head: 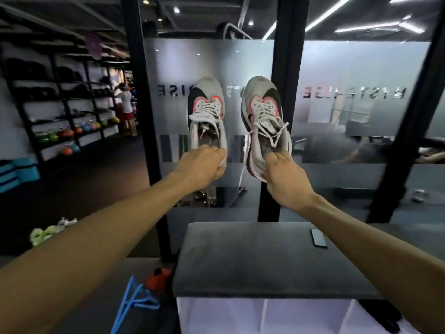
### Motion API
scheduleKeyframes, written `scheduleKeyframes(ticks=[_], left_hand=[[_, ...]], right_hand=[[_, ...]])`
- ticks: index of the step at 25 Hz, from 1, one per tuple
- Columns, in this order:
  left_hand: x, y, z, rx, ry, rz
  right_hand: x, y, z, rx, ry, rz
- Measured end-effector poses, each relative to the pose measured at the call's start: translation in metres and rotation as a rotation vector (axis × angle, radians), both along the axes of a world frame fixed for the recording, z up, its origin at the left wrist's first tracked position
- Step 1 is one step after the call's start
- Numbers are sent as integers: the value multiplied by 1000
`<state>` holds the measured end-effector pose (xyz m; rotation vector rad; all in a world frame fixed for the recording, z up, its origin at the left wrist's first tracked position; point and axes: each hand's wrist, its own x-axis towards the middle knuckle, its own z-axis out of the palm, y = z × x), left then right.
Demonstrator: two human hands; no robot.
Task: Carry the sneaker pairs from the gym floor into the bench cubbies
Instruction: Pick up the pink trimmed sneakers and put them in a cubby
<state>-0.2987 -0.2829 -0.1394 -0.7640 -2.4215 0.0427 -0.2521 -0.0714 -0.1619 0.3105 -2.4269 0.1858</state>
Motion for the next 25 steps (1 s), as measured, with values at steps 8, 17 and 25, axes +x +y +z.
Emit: scheduleKeyframes(ticks=[8,17,25], left_hand=[[8,-31,-47,11,5,75],[-48,-34,-226,-22,56,149],[-16,-62,-496,14,-79,92]], right_hand=[[-24,-45,-44,-32,18,69],[-86,-53,-223,-69,101,55],[-49,-72,-490,-28,50,61]])
